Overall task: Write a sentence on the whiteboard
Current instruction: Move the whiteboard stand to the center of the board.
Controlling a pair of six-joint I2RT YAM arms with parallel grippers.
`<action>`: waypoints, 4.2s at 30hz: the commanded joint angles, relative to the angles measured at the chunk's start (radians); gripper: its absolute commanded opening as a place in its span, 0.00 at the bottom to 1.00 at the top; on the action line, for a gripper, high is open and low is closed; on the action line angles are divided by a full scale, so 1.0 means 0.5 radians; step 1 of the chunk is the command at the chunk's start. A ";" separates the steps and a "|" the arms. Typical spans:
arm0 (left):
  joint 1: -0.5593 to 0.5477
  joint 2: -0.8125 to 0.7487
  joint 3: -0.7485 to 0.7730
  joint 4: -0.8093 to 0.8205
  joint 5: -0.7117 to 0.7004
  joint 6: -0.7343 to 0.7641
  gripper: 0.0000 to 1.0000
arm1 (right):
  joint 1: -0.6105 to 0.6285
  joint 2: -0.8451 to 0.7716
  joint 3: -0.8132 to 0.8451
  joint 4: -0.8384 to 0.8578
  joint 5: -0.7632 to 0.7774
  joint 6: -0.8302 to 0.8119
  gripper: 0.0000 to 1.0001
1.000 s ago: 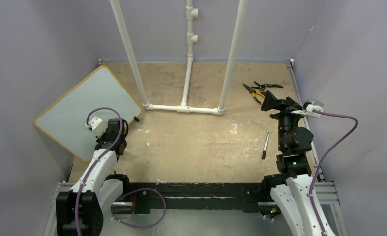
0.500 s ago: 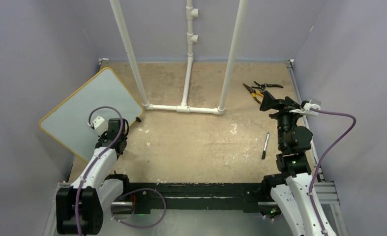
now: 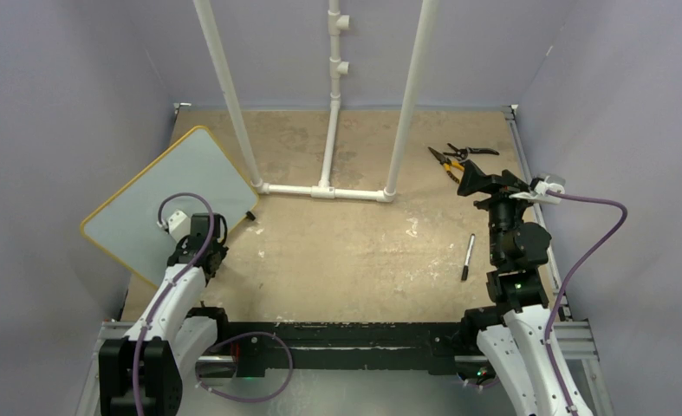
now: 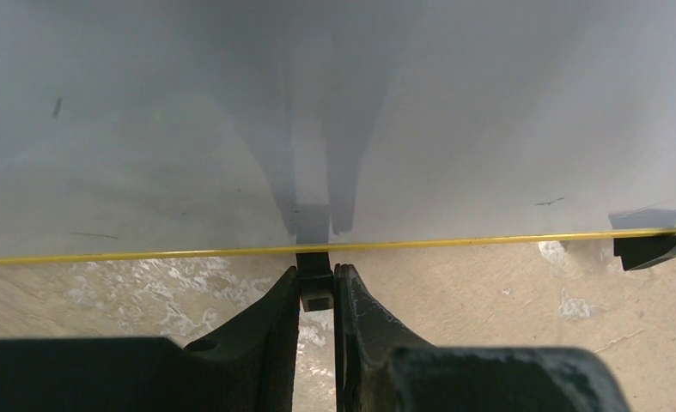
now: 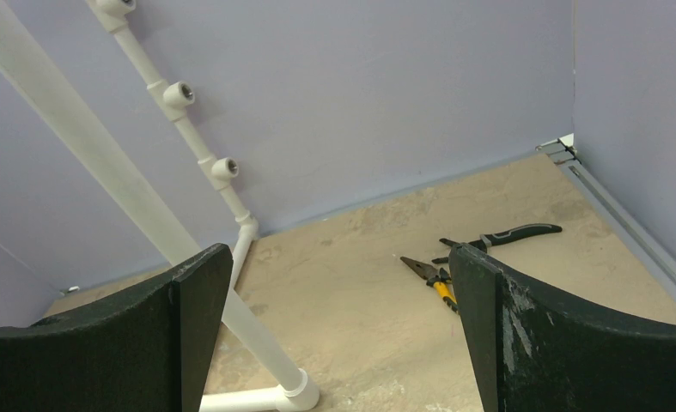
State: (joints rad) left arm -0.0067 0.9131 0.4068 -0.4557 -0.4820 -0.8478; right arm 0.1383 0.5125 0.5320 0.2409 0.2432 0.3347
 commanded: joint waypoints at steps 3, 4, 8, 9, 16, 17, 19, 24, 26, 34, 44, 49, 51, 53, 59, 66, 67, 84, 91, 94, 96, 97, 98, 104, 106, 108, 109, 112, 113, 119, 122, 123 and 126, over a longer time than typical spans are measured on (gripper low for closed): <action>-0.011 -0.017 -0.047 0.060 0.160 -0.072 0.00 | -0.004 0.020 0.022 0.064 -0.007 -0.028 0.99; -0.028 -0.009 -0.051 0.056 0.166 -0.089 0.00 | -0.004 0.023 0.024 0.064 -0.006 -0.028 0.99; -0.144 -0.015 -0.090 0.038 0.139 -0.182 0.00 | -0.004 0.020 0.029 0.056 0.002 -0.028 0.99; -0.178 -0.022 -0.094 0.026 0.123 -0.225 0.00 | -0.004 0.018 0.028 0.057 0.002 -0.028 0.99; -0.384 -0.021 -0.112 -0.036 0.113 -0.397 0.00 | -0.004 0.027 0.028 0.059 0.002 -0.028 0.99; -0.390 -0.028 -0.124 -0.037 0.126 -0.409 0.00 | -0.004 0.027 0.028 0.058 0.003 -0.028 0.99; -0.394 -0.052 -0.143 -0.046 0.151 -0.418 0.00 | -0.004 0.028 0.028 0.057 0.002 -0.028 0.99; -0.404 -0.103 -0.154 -0.136 0.186 -0.385 0.00 | -0.004 0.027 0.028 0.055 0.007 -0.028 0.99; -0.408 -0.128 -0.165 -0.170 0.223 -0.364 0.00 | -0.004 0.027 0.032 0.055 0.008 -0.028 0.99; -0.572 -0.085 -0.132 -0.209 0.231 -0.365 0.00 | -0.004 0.028 0.038 0.048 0.011 -0.031 0.99; -0.760 -0.070 -0.114 -0.268 0.212 -0.434 0.00 | -0.004 0.043 0.046 0.052 0.008 -0.037 0.99; -0.829 -0.042 -0.103 -0.285 0.228 -0.461 0.00 | -0.004 0.044 0.051 0.046 0.012 -0.037 0.99; -0.872 -0.036 -0.099 -0.310 0.221 -0.486 0.00 | -0.005 0.044 0.050 0.046 0.012 -0.038 0.99; -0.907 -0.034 -0.077 -0.333 0.214 -0.512 0.00 | -0.004 0.043 0.053 0.046 0.013 -0.037 0.99; -0.913 -0.026 -0.021 -0.360 0.173 -0.503 0.00 | -0.004 0.048 0.055 0.046 0.006 -0.041 0.99; -0.913 -0.067 0.045 -0.381 0.168 -0.473 0.24 | -0.004 0.053 0.047 0.128 -0.230 -0.119 0.99; -0.912 -0.060 0.071 -0.383 0.171 -0.448 0.31 | -0.004 0.046 0.042 0.153 -0.300 -0.136 0.98; -0.935 -0.053 0.779 0.050 0.603 0.743 0.53 | 0.301 0.123 -0.009 0.458 -1.284 -0.330 0.86; -0.932 0.430 1.608 0.078 0.793 1.194 0.60 | 1.130 0.541 0.080 0.509 -0.640 -0.423 0.83; -0.918 0.601 1.891 0.104 0.868 1.300 0.63 | 1.291 0.761 0.094 0.645 -0.547 -0.346 0.82; -0.857 0.680 2.013 0.108 0.888 1.320 0.63 | 1.427 0.925 0.102 0.772 -0.476 -0.316 0.81; -0.817 0.693 2.043 0.131 0.897 1.302 0.63 | 1.501 1.006 0.108 0.851 -0.405 -0.306 0.80; -0.754 0.690 2.047 0.178 0.943 1.268 0.63 | 1.562 1.104 0.115 0.928 -0.357 -0.296 0.78; -0.518 0.510 1.659 0.692 1.186 1.163 0.64 | 1.699 1.819 0.333 1.352 -0.445 -0.253 0.68; -0.516 0.442 1.555 0.797 1.159 1.188 0.64 | 1.709 2.091 0.458 1.402 -0.482 -0.249 0.66; -0.514 0.380 1.494 0.864 1.177 1.239 0.64 | 1.712 2.297 0.593 1.421 -0.483 -0.249 0.63; -0.514 0.356 1.475 0.879 1.181 1.265 0.64 | 1.712 2.399 0.657 1.422 -0.483 -0.254 0.63; -0.512 0.297 1.438 0.881 1.143 1.319 0.64 | 1.718 2.650 0.883 1.361 -0.483 -0.283 0.62; -0.511 0.275 1.426 0.881 1.112 1.320 0.64 | 1.722 2.715 0.930 1.364 -0.483 -0.296 0.62; -0.505 0.225 1.350 1.003 1.103 1.254 0.64 | 1.744 3.026 1.203 1.268 -0.483 -0.410 0.63; -0.496 0.247 1.360 0.990 1.095 1.221 0.64 | 1.748 3.152 1.295 1.249 -0.483 -0.437 0.61; -0.493 0.245 1.355 0.995 1.084 1.208 0.64 | 1.748 3.182 1.307 1.253 -0.469 -0.442 0.61; -0.484 0.243 1.332 1.034 1.118 1.180 0.64 | 1.751 3.272 1.325 1.277 -0.444 -0.443 0.59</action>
State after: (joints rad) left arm -0.2607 1.0348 1.0874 -0.0010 0.0650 -0.2287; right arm 1.0077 2.1139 1.1549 0.8516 0.0082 0.1463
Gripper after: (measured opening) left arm 0.640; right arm 0.600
